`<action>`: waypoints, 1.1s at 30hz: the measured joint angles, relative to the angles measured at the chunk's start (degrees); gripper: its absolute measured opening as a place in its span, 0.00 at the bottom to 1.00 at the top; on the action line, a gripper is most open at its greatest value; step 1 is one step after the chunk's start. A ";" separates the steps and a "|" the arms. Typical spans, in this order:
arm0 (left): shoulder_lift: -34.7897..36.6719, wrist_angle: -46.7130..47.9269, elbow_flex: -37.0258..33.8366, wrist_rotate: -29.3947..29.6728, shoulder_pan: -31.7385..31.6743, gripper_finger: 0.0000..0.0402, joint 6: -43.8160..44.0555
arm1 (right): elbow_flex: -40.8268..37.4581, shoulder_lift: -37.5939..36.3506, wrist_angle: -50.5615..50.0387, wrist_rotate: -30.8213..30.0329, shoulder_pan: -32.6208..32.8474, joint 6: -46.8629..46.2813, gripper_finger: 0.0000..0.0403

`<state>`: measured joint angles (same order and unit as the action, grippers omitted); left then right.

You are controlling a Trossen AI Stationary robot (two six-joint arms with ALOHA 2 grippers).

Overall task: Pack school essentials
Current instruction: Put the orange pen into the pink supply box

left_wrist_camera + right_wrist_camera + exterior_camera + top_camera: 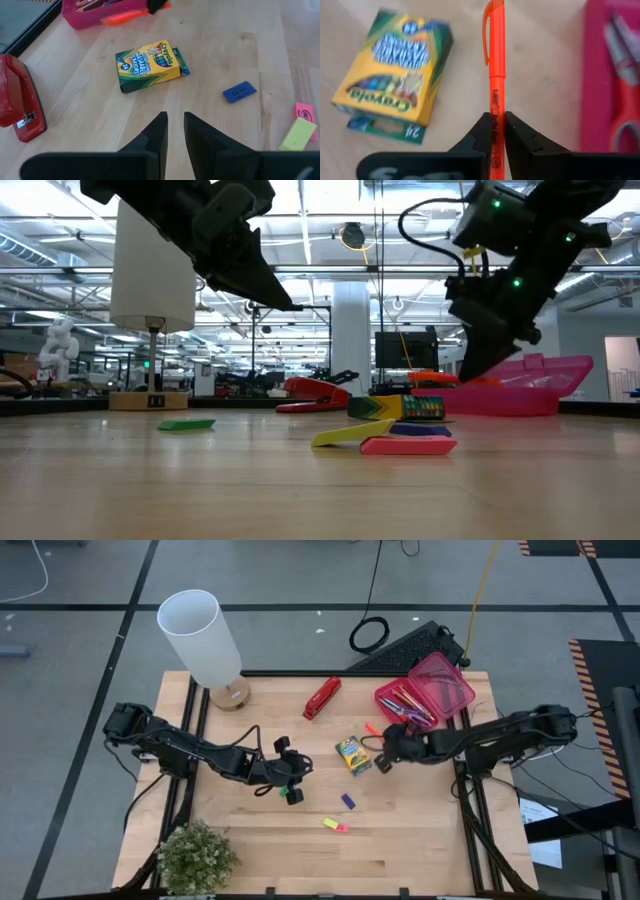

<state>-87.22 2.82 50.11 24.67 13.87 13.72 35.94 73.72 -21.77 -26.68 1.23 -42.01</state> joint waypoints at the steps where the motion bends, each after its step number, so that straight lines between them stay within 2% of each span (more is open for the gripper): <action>1: 0.00 0.00 0.00 0.00 -0.02 0.16 0.00 | 0.00 -1.16 -0.18 -0.01 -1.00 1.26 0.06; 6: 0.00 -0.01 0.00 0.00 -0.01 0.16 0.00 | 0.07 -6.27 -1.96 -0.03 -7.96 8.17 0.06; 12: 0.00 -0.01 0.00 -0.07 0.00 0.16 0.12 | 0.09 -11.19 -4.43 1.72 -19.64 16.62 0.06; 21: 0.00 -0.03 0.00 -0.11 0.00 0.16 0.07 | 0.11 -11.75 -4.49 7.57 -35.38 27.71 0.06; 26: 0.00 -0.03 0.00 0.22 -0.02 0.16 -0.22 | 0.11 -11.22 -5.59 9.15 -39.95 29.80 0.06; 33: 0.00 -0.06 0.00 0.65 -0.50 0.16 -0.17 | 0.11 -10.73 -7.68 8.98 -41.94 30.56 0.06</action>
<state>-87.22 2.76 50.11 25.31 13.37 13.54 36.05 62.99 -29.44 -17.69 -40.71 -11.44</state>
